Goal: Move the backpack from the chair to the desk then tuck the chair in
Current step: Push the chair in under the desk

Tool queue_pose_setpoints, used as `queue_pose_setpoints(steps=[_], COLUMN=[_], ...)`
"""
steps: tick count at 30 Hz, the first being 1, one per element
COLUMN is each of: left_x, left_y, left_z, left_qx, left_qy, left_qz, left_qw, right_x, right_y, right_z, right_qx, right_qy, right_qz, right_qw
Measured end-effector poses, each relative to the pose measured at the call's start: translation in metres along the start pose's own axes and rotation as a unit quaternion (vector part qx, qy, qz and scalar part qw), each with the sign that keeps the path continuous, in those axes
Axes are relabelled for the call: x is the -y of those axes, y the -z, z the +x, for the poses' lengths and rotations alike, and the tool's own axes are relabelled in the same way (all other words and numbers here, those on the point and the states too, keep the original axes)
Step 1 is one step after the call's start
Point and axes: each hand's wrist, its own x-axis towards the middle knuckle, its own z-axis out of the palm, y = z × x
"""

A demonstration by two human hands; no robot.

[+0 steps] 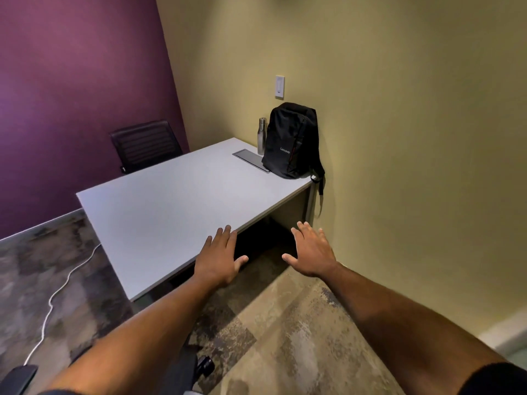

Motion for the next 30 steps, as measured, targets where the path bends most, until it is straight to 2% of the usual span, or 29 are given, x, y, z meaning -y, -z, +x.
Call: queue_pose_setpoints(steps=[12,24,30], left_x=[0.021,0.110,0.144], left_y=[-0.005,-0.006,-0.014], left_z=[-0.113,-0.243,-0.308], left_qx=[0.019,0.047,0.067], left_qy=[-0.025,-0.092,-0.091], left_qz=[0.021,0.065,0.061], left_qw=[0.999,0.993,0.992], right_x=[0.068,0.193,0.248], right_y=[-0.005,-0.014,-0.031], right_z=[-0.127,-0.248,-0.304], right_qx=[-0.013,-0.016,0.006], right_qy=[-0.024,-0.088,-0.092], right_qz=[0.006,0.006,0.020], right_qw=[1.000,0.996,0.996])
